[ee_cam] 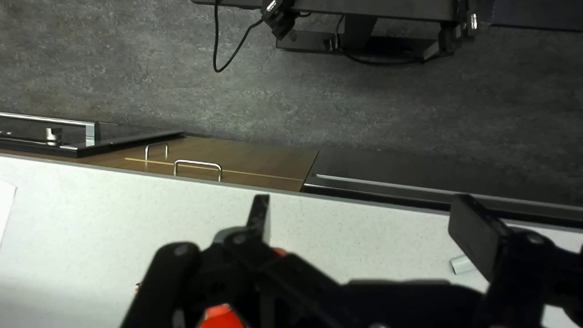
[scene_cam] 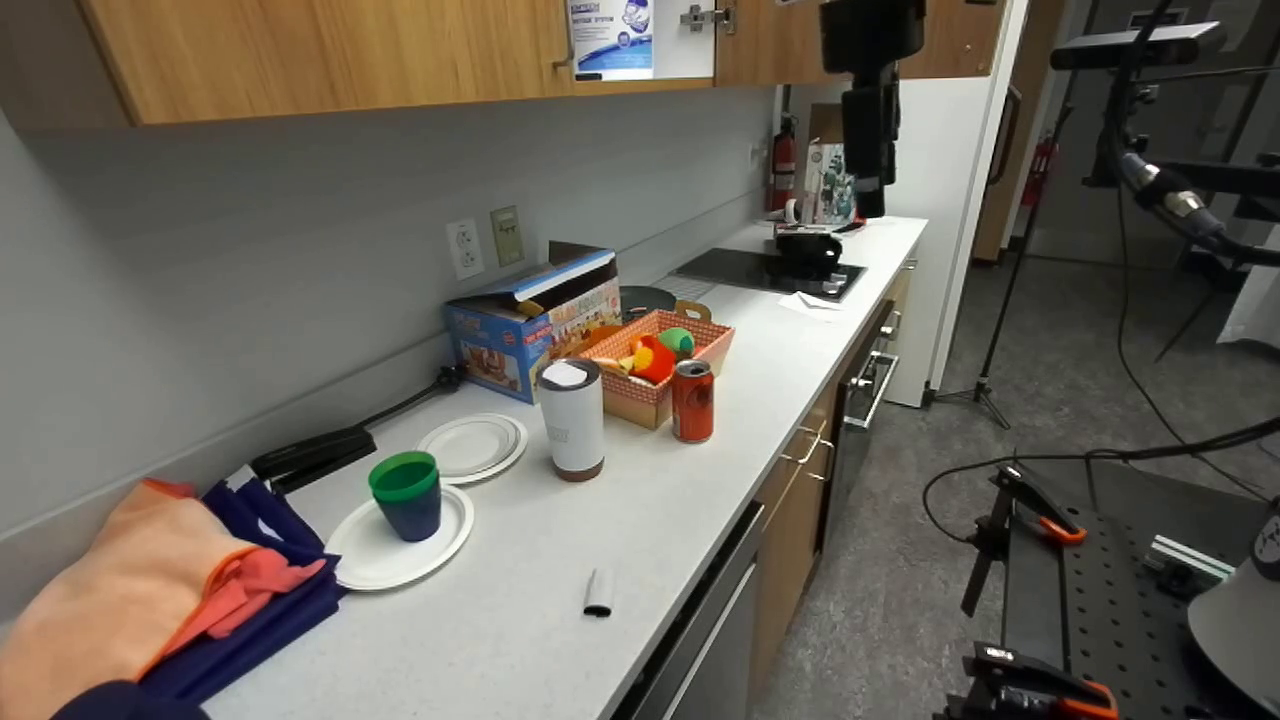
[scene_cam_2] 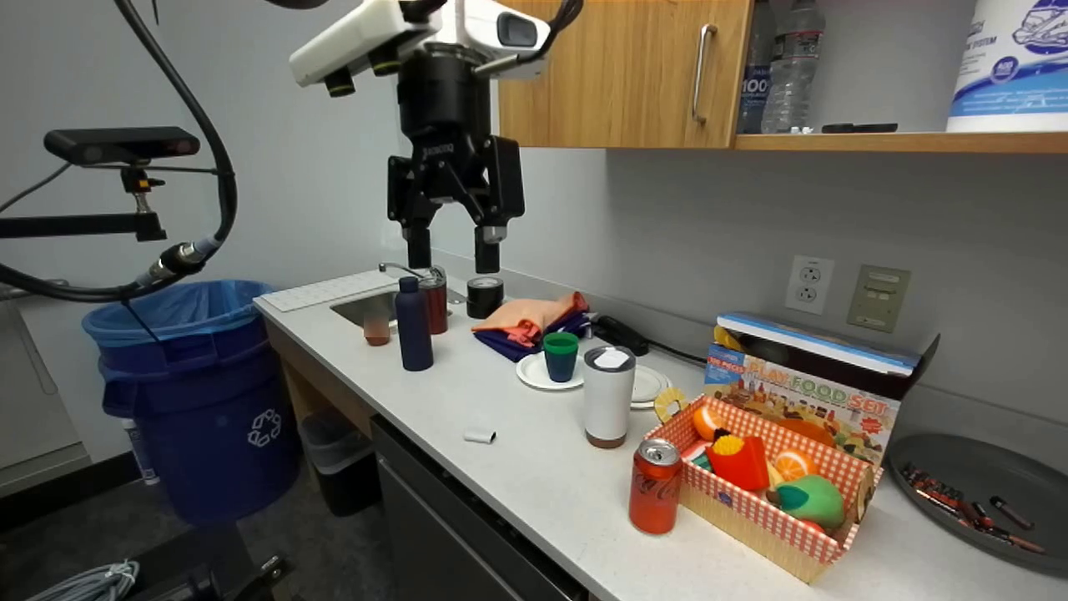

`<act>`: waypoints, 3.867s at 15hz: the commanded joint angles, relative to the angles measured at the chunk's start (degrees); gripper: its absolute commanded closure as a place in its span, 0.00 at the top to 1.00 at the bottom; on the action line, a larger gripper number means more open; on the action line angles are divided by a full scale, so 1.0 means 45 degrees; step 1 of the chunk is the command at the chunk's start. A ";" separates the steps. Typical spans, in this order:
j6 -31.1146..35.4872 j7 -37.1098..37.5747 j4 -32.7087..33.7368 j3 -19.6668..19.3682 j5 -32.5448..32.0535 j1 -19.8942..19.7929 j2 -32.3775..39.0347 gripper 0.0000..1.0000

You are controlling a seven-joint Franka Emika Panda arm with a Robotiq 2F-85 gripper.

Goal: Close the drawer

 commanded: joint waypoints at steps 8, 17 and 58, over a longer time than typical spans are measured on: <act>0.1413 0.4581 -0.1663 -0.0058 -0.0548 -0.1506 -0.3204 1.00; 0.0964 0.4765 -0.0928 -0.0223 -0.0481 -0.1764 -0.2715 1.00; 1.0485 -0.0384 0.3529 -0.6369 -0.2416 -0.5830 0.0369 1.00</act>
